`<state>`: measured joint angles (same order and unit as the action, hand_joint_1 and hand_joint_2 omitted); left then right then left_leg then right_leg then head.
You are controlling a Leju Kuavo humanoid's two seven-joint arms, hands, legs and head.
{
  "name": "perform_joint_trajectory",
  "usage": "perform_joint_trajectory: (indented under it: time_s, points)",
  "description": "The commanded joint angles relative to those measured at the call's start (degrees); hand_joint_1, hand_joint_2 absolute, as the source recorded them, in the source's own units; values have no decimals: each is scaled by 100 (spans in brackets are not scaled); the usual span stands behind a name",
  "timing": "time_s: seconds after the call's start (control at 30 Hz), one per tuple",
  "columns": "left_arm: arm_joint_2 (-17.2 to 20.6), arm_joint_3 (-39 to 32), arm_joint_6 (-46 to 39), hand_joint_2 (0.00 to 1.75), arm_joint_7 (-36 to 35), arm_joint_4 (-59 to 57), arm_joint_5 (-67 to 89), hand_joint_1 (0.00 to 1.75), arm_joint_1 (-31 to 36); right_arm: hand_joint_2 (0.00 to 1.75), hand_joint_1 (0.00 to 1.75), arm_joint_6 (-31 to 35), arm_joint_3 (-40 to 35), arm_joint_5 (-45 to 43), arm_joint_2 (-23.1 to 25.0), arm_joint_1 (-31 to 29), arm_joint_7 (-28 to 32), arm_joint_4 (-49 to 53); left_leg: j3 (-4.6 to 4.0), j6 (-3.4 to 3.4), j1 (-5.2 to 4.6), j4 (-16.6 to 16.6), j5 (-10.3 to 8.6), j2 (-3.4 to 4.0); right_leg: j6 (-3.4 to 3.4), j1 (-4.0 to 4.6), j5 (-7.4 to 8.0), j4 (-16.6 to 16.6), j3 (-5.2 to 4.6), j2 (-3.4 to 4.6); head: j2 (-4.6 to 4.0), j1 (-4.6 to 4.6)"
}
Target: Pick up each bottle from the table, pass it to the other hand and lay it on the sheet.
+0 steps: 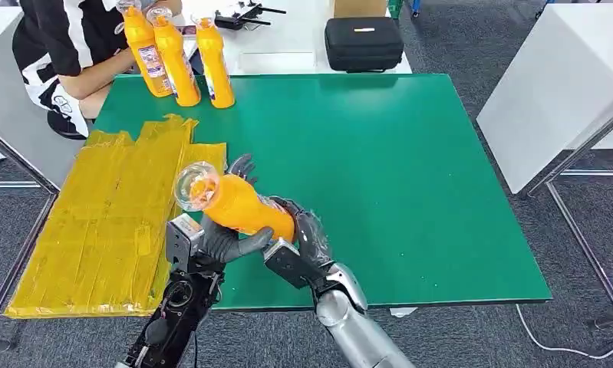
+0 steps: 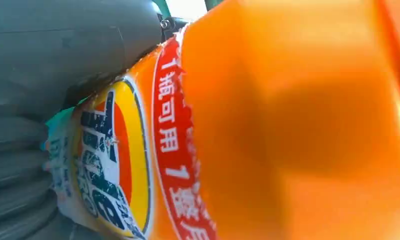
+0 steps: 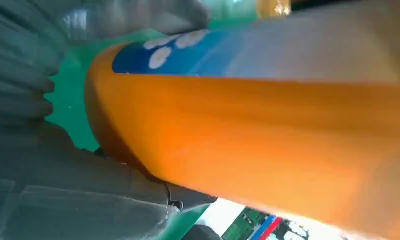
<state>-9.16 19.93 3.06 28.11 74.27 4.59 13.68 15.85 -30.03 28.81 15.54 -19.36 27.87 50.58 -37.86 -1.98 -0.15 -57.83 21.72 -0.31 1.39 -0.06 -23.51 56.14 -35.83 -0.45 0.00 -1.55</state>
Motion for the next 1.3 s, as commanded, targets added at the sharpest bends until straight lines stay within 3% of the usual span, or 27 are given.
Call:
perform_joint_trajectory:
  time_s: [0.03,0.2,0.23,0.27,1.13,1.17,1.2,1.23,1.27,1.3]
  points:
    - [-51,-27,33,175,-92,-436,-59,0,354,175,175,143,-906,235,-254,112,-65,-165,41,13,4,1,15,-9,-1,3,-19,-3,47,-8,0,-2]
    - [-94,-79,54,175,-129,-517,-77,0,433,175,175,155,-1004,293,-300,136,-154,-191,41,13,6,1,15,-14,-1,5,-19,-5,47,-14,0,-2]
    - [-106,-106,51,175,-107,-505,-103,154,428,175,175,157,-1008,286,-291,112,-159,-235,29,10,6,2,9,-14,0,4,-13,-5,34,-14,0,-2]
    - [-117,-123,46,175,-97,-496,-119,175,422,175,175,167,-1011,277,-286,95,-155,-270,19,7,4,2,5,-9,0,3,-8,-5,21,-9,0,0]
    - [-10,-176,-50,175,-88,-390,-253,175,394,175,175,668,-654,137,-376,-103,-123,118,28,10,3,-2,11,-5,1,2,-13,0,31,-6,0,0]
    - [-5,-182,-72,175,-90,-368,-265,175,395,175,127,739,-614,131,-389,-87,-122,186,18,8,2,0,5,-5,1,1,-8,-1,20,-6,0,-2]
    - [3,-199,-115,175,-99,-310,-275,175,383,175,2,830,-533,87,-432,-32,-111,376,14,7,2,1,4,-4,1,1,-6,-2,15,-5,0,0]
    - [16,-223,-167,175,-113,-257,-261,175,371,175,0,879,-459,29,-494,43,-93,599,49,15,4,-7,22,-8,1,2,-26,4,54,-8,0,0]
    - [28,-244,-216,175,-123,-210,-241,175,357,175,0,892,-409,-7,-568,129,-94,844,13,7,2,0,5,-6,1,2,-7,-1,16,-7,0,-2]
    - [39,-271,-262,175,-124,-173,-222,175,349,175,0,909,-363,-31,-623,202,-102,1047,33,11,3,-4,15,-11,1,2,-19,2,38,-11,0,-2]
